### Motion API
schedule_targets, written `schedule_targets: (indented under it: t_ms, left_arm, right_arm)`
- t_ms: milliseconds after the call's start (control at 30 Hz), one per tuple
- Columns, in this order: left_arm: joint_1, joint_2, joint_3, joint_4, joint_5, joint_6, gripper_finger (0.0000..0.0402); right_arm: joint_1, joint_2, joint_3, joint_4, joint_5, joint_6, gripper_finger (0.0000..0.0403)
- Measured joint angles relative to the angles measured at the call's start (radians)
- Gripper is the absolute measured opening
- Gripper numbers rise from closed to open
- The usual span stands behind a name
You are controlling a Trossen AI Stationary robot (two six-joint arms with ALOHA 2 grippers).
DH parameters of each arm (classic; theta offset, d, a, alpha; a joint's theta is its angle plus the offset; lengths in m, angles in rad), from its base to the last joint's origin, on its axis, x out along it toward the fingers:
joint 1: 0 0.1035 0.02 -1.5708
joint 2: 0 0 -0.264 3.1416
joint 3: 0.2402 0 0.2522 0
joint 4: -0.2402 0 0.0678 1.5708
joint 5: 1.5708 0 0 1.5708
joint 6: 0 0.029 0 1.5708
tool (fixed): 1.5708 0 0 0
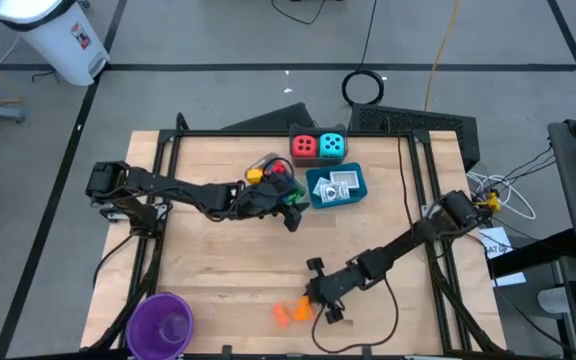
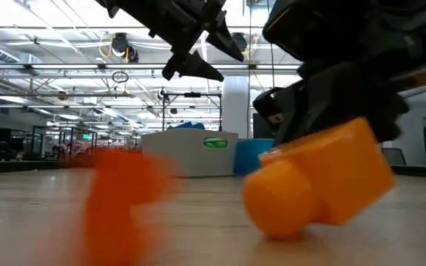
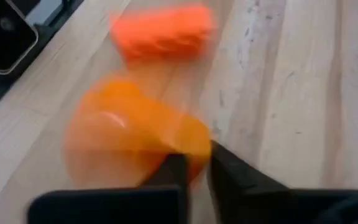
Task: Pick & Place Toys
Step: Put the orange game piece into the gray bin
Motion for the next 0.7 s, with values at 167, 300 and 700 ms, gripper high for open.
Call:
schedule_targets:
  t_ms: [167,300,700]
  left_arm:
    - [0.000,0.001,0.000,0.037,0.003,-0.040,0.0285]
    - [0.000,0.001,0.000,0.046,0.023,-0.014,0.0285]
    - [-0.010,0.001,0.000,-0.060,0.331,0.101,0.0285]
  right_arm:
    - [-0.044,-0.054,-0.001,-0.107,-0.003,-0.067,0.0001]
    - [-0.083,-0.159,-0.001,-0.282,0.031,-0.094,0.0002]
    - [-0.096,-0.579,-0.162,-0.414,0.346,-0.130,0.0001]
